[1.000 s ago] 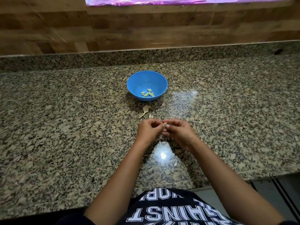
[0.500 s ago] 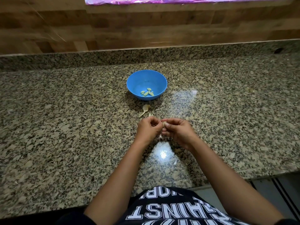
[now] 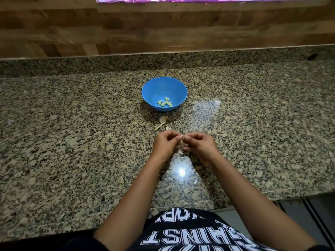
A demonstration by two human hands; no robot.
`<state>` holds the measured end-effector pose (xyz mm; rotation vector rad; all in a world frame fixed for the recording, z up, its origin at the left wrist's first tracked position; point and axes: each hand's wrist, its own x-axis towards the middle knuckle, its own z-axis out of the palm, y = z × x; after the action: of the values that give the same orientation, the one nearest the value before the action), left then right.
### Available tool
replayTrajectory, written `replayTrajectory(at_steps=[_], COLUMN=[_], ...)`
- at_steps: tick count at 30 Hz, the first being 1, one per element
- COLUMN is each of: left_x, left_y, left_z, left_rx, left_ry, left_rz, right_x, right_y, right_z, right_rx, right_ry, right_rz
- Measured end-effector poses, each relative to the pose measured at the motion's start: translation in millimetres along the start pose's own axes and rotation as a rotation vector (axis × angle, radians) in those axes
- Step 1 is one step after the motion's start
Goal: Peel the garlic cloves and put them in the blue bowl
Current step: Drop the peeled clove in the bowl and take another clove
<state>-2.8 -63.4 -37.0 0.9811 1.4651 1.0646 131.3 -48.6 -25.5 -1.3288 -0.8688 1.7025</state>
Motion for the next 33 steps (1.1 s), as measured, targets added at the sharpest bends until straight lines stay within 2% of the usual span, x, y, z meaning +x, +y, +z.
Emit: replayTrajectory(at_steps=[6,10,14,17,20,23,27,29,31,33], left_x=[-1,-2,0,0,2,4,4,4,4,5], left_y=[2,5,4,3,3,5,12,13,12,8], left_z=[7,14,18,13,9,12,19,20,22,22], left_rx=[-0.1,-0.34,-0.394,-0.211,-0.063,-0.188,-0.606,-0.694,-0.654,-0.472], left_ry=[0.135,0.204,0.242,0.282,0.225,0.212,0.148,0.134,0.128,0.149], left_rz=[0.005,-0.181,-0.252,-0.109,0.035,-0.01,-0.22,-0.262,-0.235,-0.168], right_x=[-3,-3,-1,-4,-5,-5,-4,-4,-4,-2], right_y=[1,7,11,2,-10,-13,-8,-5,-2,0], right_z=[11,15,13,13,14,16,20,22,24,24], right_rx=[0.142,-0.111,-0.3,-0.227,-0.044,0.113,0.243,0.292,0.329,0.363], right_ry=[-0.002,0.076,0.106,0.04,-0.01,-0.002,0.013,-0.011,-0.019,-0.007], right_rz=[-0.078,-0.251,-0.36,-0.267,-0.11,-0.042,-0.013,-0.017,-0.01,0.004])
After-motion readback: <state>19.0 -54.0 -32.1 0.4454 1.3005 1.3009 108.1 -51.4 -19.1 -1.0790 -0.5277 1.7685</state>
